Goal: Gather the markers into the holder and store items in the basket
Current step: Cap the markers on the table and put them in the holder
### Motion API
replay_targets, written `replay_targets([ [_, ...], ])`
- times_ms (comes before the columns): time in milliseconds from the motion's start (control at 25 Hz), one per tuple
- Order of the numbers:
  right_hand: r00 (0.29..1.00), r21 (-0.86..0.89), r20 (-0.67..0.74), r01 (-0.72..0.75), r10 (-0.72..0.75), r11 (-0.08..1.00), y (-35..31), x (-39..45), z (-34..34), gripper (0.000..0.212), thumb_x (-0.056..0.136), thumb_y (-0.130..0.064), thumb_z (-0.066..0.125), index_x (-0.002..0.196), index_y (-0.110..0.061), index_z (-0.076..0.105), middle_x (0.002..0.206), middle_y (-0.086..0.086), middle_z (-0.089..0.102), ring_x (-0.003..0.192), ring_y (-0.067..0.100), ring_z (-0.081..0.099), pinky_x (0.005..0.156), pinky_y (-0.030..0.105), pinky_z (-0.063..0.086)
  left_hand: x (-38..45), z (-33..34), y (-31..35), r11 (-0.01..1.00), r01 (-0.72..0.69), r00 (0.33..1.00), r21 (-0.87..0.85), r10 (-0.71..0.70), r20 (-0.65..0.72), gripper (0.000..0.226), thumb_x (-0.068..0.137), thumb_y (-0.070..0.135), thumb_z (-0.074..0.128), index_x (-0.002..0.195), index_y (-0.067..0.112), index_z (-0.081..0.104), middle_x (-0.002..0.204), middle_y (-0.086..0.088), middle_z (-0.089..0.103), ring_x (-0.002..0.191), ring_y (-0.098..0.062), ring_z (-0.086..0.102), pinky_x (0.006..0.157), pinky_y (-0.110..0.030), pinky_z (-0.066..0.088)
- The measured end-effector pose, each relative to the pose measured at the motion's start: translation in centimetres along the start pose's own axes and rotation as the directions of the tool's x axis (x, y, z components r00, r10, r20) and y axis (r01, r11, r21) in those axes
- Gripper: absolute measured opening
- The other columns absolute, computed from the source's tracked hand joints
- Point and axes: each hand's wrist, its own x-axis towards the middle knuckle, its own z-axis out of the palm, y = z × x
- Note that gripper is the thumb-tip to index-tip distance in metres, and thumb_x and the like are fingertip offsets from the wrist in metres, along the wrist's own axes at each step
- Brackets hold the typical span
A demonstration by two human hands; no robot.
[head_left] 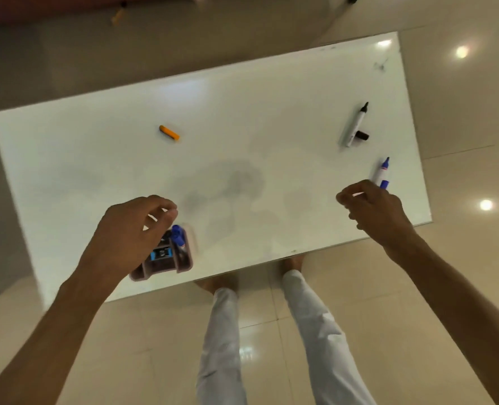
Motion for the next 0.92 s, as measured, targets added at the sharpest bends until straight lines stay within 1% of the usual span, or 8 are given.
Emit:
replay_targets([
  [160,0.924,0.122,-0.253,-0.266,0.289,0.956,6.2,9.5,-1.8,0.068,0.085,-0.046,0.07,0.137,-0.011,0.044,0.14,0.017,0.046,0.117,0.043,0.062,0.094,0.058,0.059,1.7,2.1,3.9,0.993,-0.112,0.987,-0.023,0.114,0.11,0.015,0.102,0.04,0.062,0.109,0.034,0.074,0.102,0.018,0.074,0.092,0.005,0.067,0.08,-0.013,0.046],
  [280,0.911,0.175,-0.206,-0.324,0.357,0.93,7.9,13.4,-1.9,0.08,0.089,-0.047,0.072,0.149,-0.013,0.031,0.152,0.02,0.028,0.119,0.04,0.057,0.074,0.055,0.064,2.1,3.1,5.7,0.988,-0.14,0.982,-0.06,0.146,0.12,0.017,0.102,0.041,0.063,0.108,0.032,0.076,0.1,0.017,0.076,0.093,0.007,0.068,0.08,-0.009,0.045],
  [360,0.918,0.202,-0.182,-0.316,0.352,0.927,8.6,15.1,-1.3,0.074,0.091,-0.043,0.073,0.147,-0.017,0.033,0.15,0.019,0.028,0.12,0.043,0.059,0.049,0.044,0.064,2.2,3.8,6.5,0.988,-0.134,0.98,-0.082,0.145,0.139,0.017,0.101,0.043,0.063,0.107,0.034,0.076,0.097,0.02,0.077,0.092,0.008,0.068,0.08,-0.012,0.047],
  [440,0.928,0.159,-0.163,-0.309,0.334,0.938,9.0,16.5,0.1,0.063,0.093,-0.034,0.073,0.142,-0.017,0.038,0.145,0.019,0.036,0.119,0.047,0.06,0.037,0.043,0.058,2.1,4.0,6.6,0.989,-0.109,0.98,-0.096,0.124,0.155,0.016,0.101,0.044,0.063,0.107,0.037,0.076,0.095,0.024,0.076,0.09,0.007,0.07,0.08,-0.016,0.051],
  [560,0.952,0.03,-0.095,-0.29,0.291,0.957,9.4,17.4,1.8,0.052,0.094,-0.021,0.066,0.141,-0.014,0.042,0.14,0.022,0.044,0.109,0.053,0.067,0.035,0.044,0.056,1.9,3.8,6.5,0.991,-0.076,0.976,-0.113,0.097,0.192,0.014,0.101,0.041,0.063,0.106,0.037,0.076,0.093,0.027,0.075,0.089,0.003,0.072,0.083,-0.017,0.053],
  [680,0.971,-0.039,0.018,-0.239,0.24,0.97,8.2,15.9,2.6,0.051,0.097,-0.024,0.063,0.142,-0.011,0.041,0.138,0.02,0.045,0.097,0.05,0.072,0.043,0.038,0.062,1.9,3.2,6.6,0.989,-0.03,0.977,-0.145,0.059,0.204,0.013,0.102,0.038,0.064,0.104,0.037,0.076,0.092,0.022,0.076,0.088,0.002,0.072,0.081,-0.016,0.053],
  [800,0.954,0.166,0.209,-0.252,0.216,0.953,5.2,11.8,4.4,0.031,0.103,-0.019,0.056,0.128,-0.006,0.046,0.126,0.019,0.053,0.071,0.035,0.073,0.057,0.035,0.066,1.8,3.0,6.8,0.981,0.014,0.977,-0.192,0.028,0.214,0.011,0.101,0.038,0.065,0.105,0.039,0.076,0.097,0.018,0.077,0.088,0.001,0.073,0.078,-0.015,0.05],
  [920,0.89,0.546,0.444,-0.359,0.102,0.757,0.4,4.9,6.5,0.004,0.107,-0.005,0.051,0.11,-0.004,0.049,0.109,0.025,0.057,0.072,0.032,0.07,0.061,0.034,0.066,1.0,3.4,7.4,0.966,0.053,0.973,-0.252,0.007,0.232,0.021,0.095,0.047,0.072,0.115,0.044,0.07,0.105,0.017,0.074,0.089,0.0,0.073,0.072,-0.016,0.048],
])
